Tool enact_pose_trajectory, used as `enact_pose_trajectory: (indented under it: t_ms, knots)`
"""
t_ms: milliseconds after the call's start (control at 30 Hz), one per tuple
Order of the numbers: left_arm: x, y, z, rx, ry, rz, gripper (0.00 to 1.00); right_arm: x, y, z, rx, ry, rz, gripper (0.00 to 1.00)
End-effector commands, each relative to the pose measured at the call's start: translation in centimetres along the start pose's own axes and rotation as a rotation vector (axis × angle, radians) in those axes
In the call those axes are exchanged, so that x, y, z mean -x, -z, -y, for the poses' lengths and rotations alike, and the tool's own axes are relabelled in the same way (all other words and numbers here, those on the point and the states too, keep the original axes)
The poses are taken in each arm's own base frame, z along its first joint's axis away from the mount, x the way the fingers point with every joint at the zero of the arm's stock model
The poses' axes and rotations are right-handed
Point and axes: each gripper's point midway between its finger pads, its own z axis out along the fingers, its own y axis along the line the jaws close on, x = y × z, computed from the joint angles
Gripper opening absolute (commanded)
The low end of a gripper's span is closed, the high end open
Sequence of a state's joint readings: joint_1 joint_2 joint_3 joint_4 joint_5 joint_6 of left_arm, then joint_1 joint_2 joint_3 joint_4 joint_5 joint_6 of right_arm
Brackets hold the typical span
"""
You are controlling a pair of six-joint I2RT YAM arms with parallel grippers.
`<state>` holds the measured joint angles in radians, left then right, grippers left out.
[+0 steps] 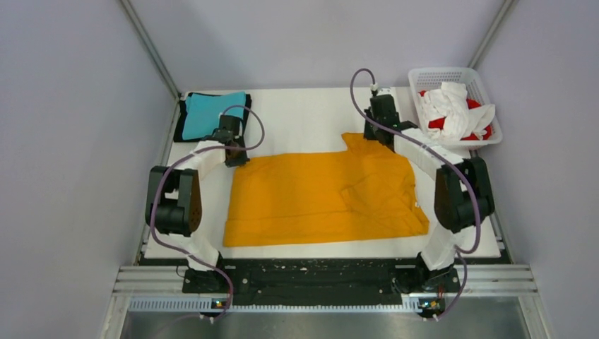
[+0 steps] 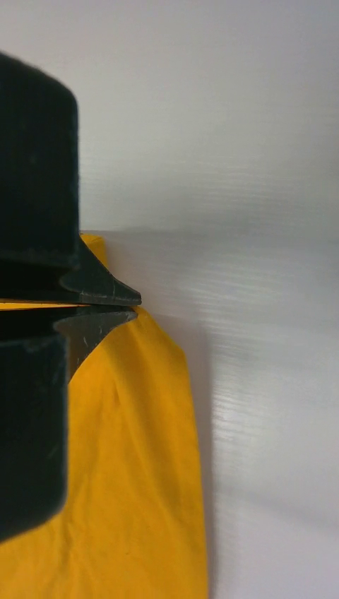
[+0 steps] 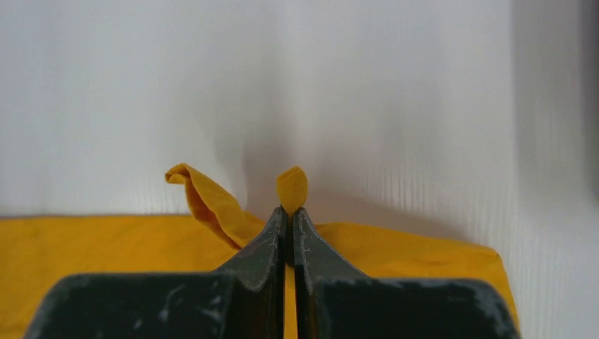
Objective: Fold and stack the t-shirts
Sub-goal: Fold the other side of the tshirt into a rectangle
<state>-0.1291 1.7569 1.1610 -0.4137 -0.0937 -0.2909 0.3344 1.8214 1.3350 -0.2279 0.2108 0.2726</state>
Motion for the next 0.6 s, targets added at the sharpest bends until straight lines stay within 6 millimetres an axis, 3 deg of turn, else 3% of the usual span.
enact_pose_trajectory:
  t_ms: [0,267,567]
  knots:
    - [1.4,2.4,1.1,-0.054,0.027,0.124,0.0,0.3,5.0,-1.0,0.079,-0.006,0.048,0.0]
    - [-1.0,4.6,0.9,0.008,0.015,0.181,0.0,-2.8,12.0,-1.2,0.205,-0.017,0.024,0.0]
    - [-3.6,6.8,-0.9,0.073,0.095,0.25,0.0,-6.4,16.4,0.2,0.224,-0.004,-0.046,0.0]
